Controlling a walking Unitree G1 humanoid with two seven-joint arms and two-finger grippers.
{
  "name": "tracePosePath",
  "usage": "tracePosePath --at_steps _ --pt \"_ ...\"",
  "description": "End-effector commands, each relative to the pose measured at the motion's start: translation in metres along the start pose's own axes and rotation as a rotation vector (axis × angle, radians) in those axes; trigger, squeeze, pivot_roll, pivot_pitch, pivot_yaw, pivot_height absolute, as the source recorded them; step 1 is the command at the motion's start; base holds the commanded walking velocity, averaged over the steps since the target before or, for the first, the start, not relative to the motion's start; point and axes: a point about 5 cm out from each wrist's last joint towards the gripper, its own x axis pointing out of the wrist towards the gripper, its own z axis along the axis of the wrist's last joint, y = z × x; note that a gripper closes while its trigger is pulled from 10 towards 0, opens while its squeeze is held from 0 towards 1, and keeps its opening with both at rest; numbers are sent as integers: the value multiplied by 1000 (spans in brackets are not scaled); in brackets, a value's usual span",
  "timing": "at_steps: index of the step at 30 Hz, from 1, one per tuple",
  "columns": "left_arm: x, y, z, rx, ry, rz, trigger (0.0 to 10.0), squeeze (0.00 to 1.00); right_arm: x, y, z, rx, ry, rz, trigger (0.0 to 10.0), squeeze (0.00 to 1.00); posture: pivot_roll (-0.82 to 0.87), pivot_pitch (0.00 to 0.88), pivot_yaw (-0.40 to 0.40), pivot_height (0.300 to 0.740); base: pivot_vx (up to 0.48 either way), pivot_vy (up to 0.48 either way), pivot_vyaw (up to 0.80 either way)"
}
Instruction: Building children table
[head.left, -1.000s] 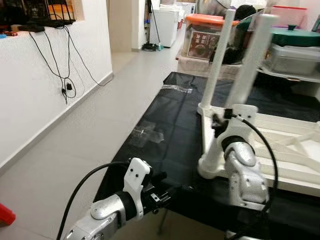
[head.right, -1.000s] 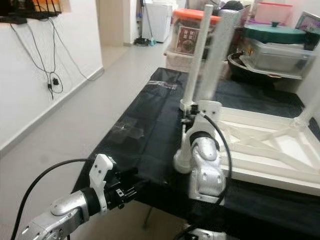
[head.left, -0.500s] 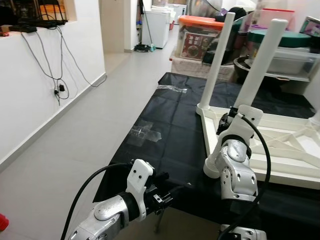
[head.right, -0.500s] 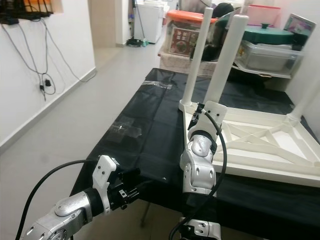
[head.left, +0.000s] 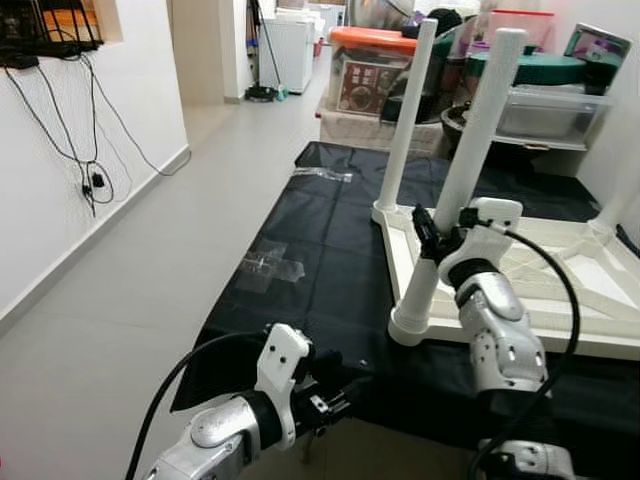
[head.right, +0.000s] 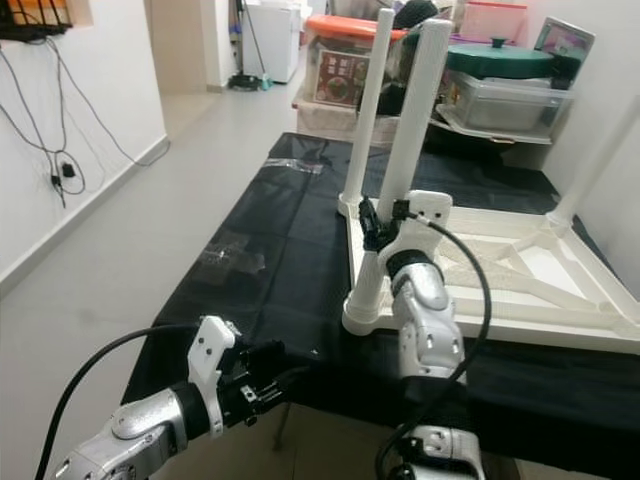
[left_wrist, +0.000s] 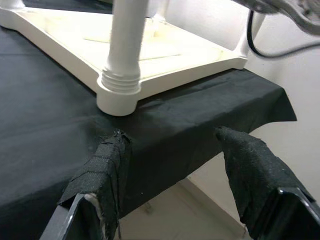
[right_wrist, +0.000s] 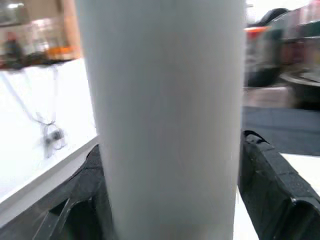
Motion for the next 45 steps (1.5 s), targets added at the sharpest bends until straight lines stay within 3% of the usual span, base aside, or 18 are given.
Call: tracePosePath --at_steps 1,5,6,8,11,22,23,24,28,31,34,35,37,38,39,40,43,45 --pt "-1 -5 1 -1 1 -11 10000 0 7 9 3 6 49 223 10000 0 180 22 -87 740 0 0 0" --pt "-2 -7 2 -1 -1 -13 10000 0 8 12 4 10 90 367 10000 0 183 25 -89 740 0 0 0" --pt "-3 -9 3 -6 -1 -14 10000 0 8 18 5 17 123 507 10000 0 194 41 -99 740 0 0 0" --pt "-3 -9 3 -6 -1 -14 10000 0 8 18 5 17 123 507 10000 0 194 41 -99 740 0 0 0" --pt "-10 -17 5 -15 -3 -19 10000 0 7 34 7 23 218 861 10000 0 210 70 -114 740 0 0 0" --pt "-17 -26 8 -39 -6 -18 10000 0 14 51 11 32 248 1069 10000 0 208 109 -123 740 0 0 0" --pt "-18 -29 8 -46 -5 -22 10000 0 15 58 9 26 222 1054 0 0 209 125 -126 740 0 0 0" --pt "-18 -29 8 -46 -5 -22 10000 0 15 58 9 26 222 1054 0 0 209 125 -126 740 0 0 0" --pt "-20 -33 9 -53 -6 -29 10000 0 17 65 5 24 176 961 0 0 205 125 -126 740 0 0 0" --pt "-20 -34 10 -59 -4 -26 10000 0 26 43 5 -15 117 520 0 0 194 115 -119 740 0 0 0" --pt "-20 -33 9 -59 -3 -23 10000 0 21 17 7 -76 90 86 0 0 188 110 -111 740 0 0 0" --pt "-20 -33 9 -59 -3 -23 10000 0 21 17 7 -76 90 86 0 0 188 110 -111 740 0 0 0" --pt "-18 -31 9 -58 -1 -24 10000 0 6 0 9 -87 82 -293 0 0 176 107 -105 740 0 0 0" --pt "-18 -31 9 -58 -1 -24 10000 0 6 0 9 -87 82 -293 0 0 176 107 -105 740 0 0 0" --pt "-18 -31 9 -57 0 -25 10000 0 -7 -7 13 -86 61 -501 0 0 172 106 -101 740 0 0 0" --pt "-17 -30 9 -56 0 -25 10000 0 -17 -6 14 -51 47 -642 0 0 173 104 -101 740 0 0 0" --pt "-16 -30 9 -54 0 -24 10000 0 -23 -1 15 -16 30 -736 0 0 175 103 -103 740 0 0 0" --pt "-15 -28 10 -48 0 -17 10000 0 -20 28 12 73 10 -776 0 0 187 100 -102 740 0 0 0"
